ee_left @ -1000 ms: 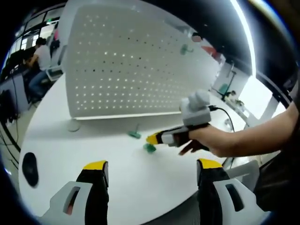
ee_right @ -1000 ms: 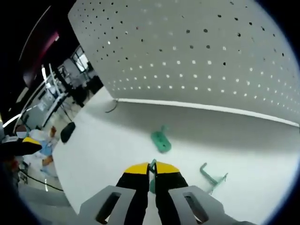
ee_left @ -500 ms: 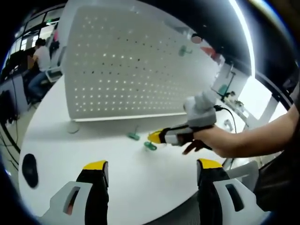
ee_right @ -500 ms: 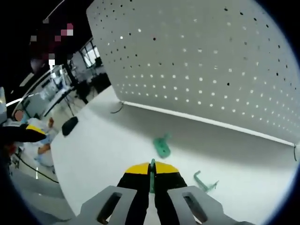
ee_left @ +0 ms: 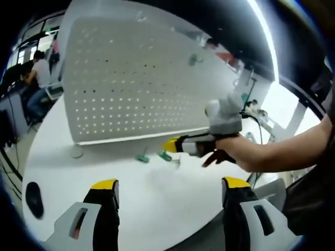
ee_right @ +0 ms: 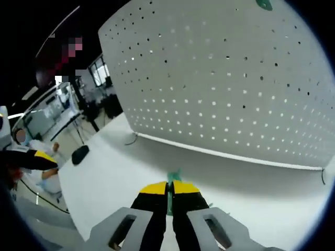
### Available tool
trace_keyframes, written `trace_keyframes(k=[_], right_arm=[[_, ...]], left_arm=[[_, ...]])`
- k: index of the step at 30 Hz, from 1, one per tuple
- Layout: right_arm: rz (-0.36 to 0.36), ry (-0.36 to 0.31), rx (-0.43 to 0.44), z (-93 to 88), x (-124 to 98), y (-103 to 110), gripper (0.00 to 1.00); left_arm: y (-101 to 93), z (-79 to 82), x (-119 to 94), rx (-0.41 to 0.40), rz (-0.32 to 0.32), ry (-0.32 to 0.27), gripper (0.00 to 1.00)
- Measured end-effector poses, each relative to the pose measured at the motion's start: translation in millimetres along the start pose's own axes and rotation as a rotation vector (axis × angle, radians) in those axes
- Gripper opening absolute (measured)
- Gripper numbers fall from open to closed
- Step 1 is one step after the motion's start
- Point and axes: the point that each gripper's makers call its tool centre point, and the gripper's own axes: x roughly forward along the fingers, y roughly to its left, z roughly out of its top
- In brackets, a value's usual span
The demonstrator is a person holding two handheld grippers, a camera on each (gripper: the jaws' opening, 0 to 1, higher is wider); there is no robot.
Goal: Insert the hook assembly into the mounting plate slot until the hook locks in place.
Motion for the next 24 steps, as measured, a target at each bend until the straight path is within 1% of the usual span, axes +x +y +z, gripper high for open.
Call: trace_keyframes(k=[3,6,13,15,18,19,22,24], right_arm=[[0.014,-0.017,0.018,6.6,-6,3,0.00],[0.027,-0.030,0.008,13.4,-13,8,0.00],[0.064,-0.101,0.018,39.3,-36,19,0.00],[0.082,-0.120,0.014,46.3,-45,26,0.00],[0.111,-0.134,0.010,52.6,-56,36,0.00],[0.117,-0.149,-0.002,55.8,-61,40,0.00],[0.123,-0.172,-0.014,59.6,-73,48,0.00],[0.134,-0.189,-0.009,61.7,-79,54,0.00]], left_arm=[[-4.1,0.4,0,0.008,-0.008,0.001,0.86],[-7.1,1.7,-1,0.017,-0.012,0.001,0.85],[-11.2,11.9,-3,0.038,-0.016,-0.018,0.85],[-12.0,14.3,-4,0.046,-0.014,-0.026,0.85],[-11.5,16.0,-5,0.039,-0.011,-0.033,0.85],[-11.3,17.0,-6,0.038,-0.008,-0.038,0.85],[-9.9,19.3,-7,0.051,0.000,-0.044,0.84],[-8.4,22.4,-9,0.045,0.002,-0.053,0.84]])
